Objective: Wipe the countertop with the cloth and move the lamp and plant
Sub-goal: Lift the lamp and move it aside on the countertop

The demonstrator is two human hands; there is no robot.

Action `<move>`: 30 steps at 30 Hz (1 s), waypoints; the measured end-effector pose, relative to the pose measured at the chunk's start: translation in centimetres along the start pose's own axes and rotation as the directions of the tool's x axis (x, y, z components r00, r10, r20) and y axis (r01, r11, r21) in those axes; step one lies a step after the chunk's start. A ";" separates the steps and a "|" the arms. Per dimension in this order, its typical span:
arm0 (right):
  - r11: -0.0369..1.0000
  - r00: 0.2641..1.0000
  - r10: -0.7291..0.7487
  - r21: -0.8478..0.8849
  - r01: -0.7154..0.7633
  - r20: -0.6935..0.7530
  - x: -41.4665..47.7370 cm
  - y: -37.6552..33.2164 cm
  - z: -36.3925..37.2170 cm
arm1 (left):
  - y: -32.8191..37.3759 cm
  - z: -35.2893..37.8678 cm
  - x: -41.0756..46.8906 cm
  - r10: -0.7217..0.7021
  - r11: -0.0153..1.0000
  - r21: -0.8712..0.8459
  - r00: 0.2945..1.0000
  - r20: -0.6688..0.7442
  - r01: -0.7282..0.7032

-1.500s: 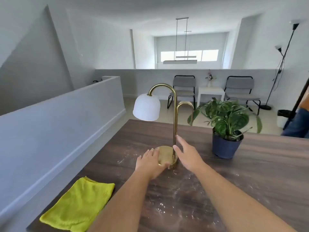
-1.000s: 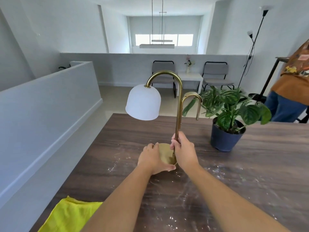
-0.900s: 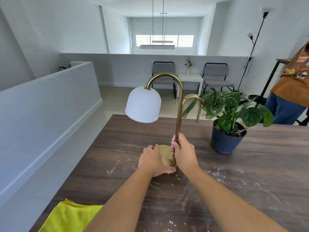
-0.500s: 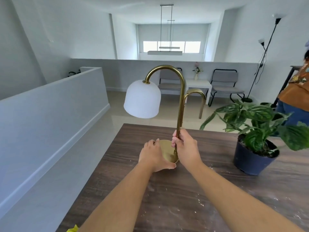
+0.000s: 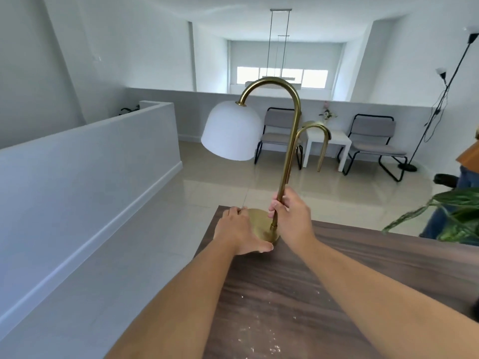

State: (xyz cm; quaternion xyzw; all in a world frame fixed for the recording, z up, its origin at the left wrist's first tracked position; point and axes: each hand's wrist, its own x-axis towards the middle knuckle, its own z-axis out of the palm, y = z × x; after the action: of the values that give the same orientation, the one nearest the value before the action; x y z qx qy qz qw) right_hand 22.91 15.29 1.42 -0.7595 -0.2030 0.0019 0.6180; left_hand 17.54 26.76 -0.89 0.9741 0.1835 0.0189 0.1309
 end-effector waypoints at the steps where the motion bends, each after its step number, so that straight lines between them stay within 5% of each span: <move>1: 1.000 1.000 0.000 -0.007 0.000 0.003 0.3 0.2 0.4 | -0.3 0.2 0.4 -0.009 1.000 -0.007 1.000 0.004 0.009; 17: 0.977 0.993 0.096 -0.197 -0.081 0.066 0.6 1.3 1.3 | -1.4 1.0 0.2 -0.059 0.982 -0.170 0.992 0.111 0.078; 21: 0.956 0.981 0.157 -0.267 -0.122 0.116 0.0 -0.3 0.0 | -0.8 0.0 -1.2 -0.023 0.998 -0.056 1.000 0.003 0.023; 25: 0.971 0.972 0.173 -0.194 -0.141 0.158 -2.6 -2.1 -3.8 | 0.0 -1.6 -3.8 0.015 0.991 -0.132 0.994 -0.108 -0.029; 30: 0.977 0.984 0.147 -0.169 -0.129 0.098 -9.2 -1.2 -10.8 | 3.6 -1.5 -8.8 0.060 0.988 -0.136 0.995 -0.079 -0.071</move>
State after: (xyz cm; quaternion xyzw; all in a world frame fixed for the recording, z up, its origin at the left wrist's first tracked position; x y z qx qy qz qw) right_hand 16.85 2.45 2.82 -0.8182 -0.1829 0.0704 0.5405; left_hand 10.45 20.69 1.60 0.9668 0.1545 0.0724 0.1904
